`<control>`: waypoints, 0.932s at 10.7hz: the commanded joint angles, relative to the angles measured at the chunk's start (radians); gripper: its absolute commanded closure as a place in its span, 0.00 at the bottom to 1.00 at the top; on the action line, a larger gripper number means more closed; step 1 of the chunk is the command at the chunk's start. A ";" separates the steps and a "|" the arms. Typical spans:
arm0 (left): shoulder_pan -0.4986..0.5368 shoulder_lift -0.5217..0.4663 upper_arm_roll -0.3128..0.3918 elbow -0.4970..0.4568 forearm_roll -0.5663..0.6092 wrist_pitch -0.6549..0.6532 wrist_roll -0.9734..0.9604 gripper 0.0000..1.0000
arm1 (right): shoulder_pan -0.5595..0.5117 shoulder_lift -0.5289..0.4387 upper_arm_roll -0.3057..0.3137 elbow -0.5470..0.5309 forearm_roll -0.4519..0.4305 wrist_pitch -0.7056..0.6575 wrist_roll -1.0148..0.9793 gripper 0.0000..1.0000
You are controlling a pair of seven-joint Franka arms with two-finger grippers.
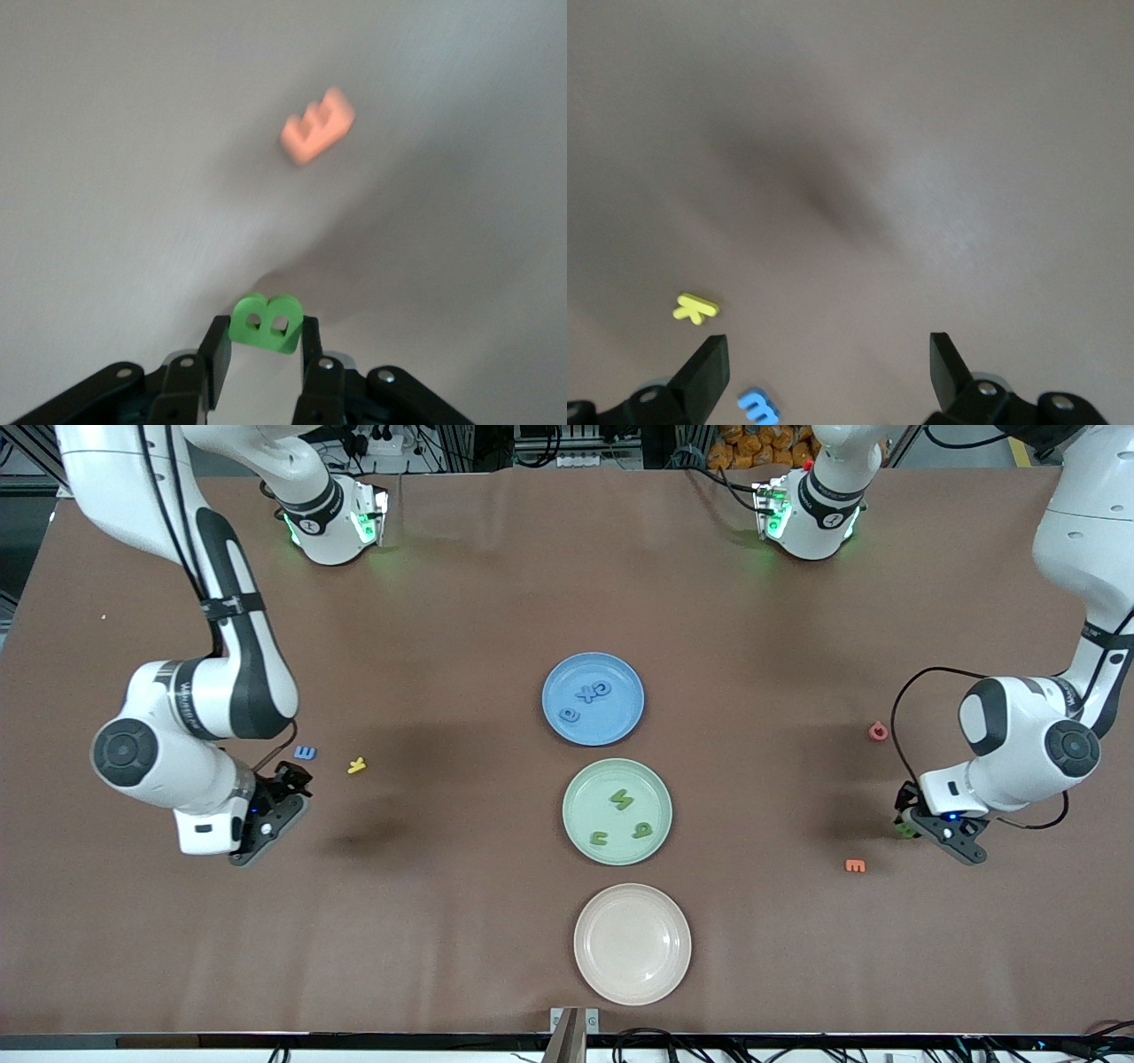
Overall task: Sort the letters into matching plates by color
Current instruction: 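Grasp the green B with the left gripper while the right returns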
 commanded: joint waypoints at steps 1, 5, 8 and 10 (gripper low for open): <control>-0.137 -0.018 -0.015 0.131 0.013 -0.201 -0.229 1.00 | -0.029 -0.035 -0.027 -0.029 0.026 -0.001 0.023 0.00; -0.407 -0.011 -0.015 0.277 0.013 -0.369 -0.643 1.00 | -0.057 -0.032 -0.048 -0.029 0.028 -0.001 0.270 0.00; -0.575 0.014 -0.015 0.288 0.012 -0.370 -0.987 1.00 | -0.057 -0.027 -0.048 -0.029 0.026 -0.001 0.705 0.00; -0.699 0.052 -0.001 0.326 0.013 -0.369 -1.185 1.00 | -0.066 -0.021 -0.051 -0.041 0.026 0.012 0.996 0.00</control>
